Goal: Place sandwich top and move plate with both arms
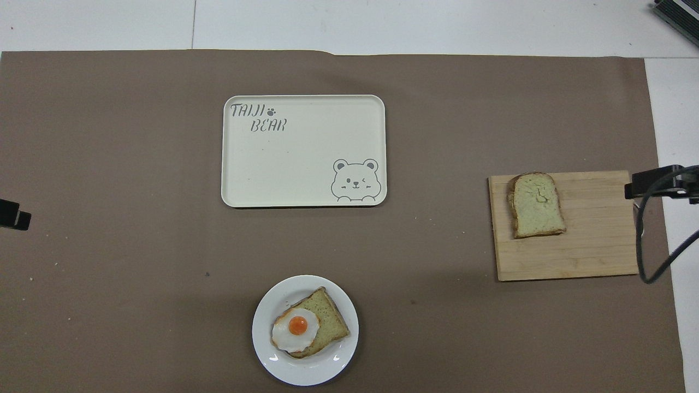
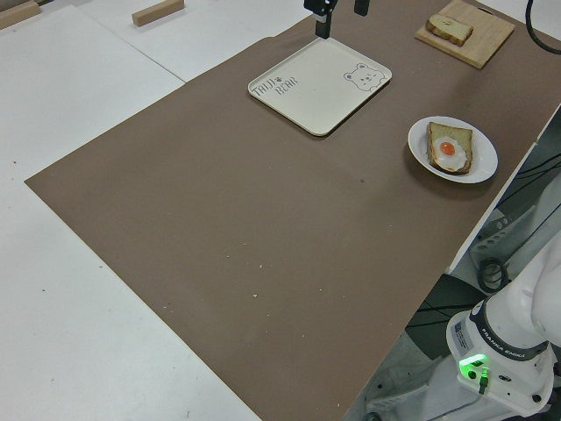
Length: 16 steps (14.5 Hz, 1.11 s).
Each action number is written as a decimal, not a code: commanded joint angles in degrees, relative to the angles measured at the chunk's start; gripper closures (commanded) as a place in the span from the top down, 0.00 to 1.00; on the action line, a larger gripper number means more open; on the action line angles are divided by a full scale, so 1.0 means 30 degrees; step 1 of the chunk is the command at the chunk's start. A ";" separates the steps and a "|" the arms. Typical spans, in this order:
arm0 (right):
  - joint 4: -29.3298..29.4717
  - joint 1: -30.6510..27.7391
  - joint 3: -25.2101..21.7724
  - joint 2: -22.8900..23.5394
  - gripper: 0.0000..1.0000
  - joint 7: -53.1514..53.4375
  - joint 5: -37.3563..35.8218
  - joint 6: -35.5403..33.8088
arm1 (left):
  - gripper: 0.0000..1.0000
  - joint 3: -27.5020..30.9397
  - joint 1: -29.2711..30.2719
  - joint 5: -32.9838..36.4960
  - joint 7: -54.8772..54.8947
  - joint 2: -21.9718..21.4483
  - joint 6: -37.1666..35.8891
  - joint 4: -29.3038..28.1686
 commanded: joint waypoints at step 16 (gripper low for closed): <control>0.0080 0.0035 0.0040 -0.0057 1.00 0.0416 -0.0106 -0.0025 | 1.00 0.0007 0.0047 0.0015 0.0143 -0.0477 -0.0077 -0.0505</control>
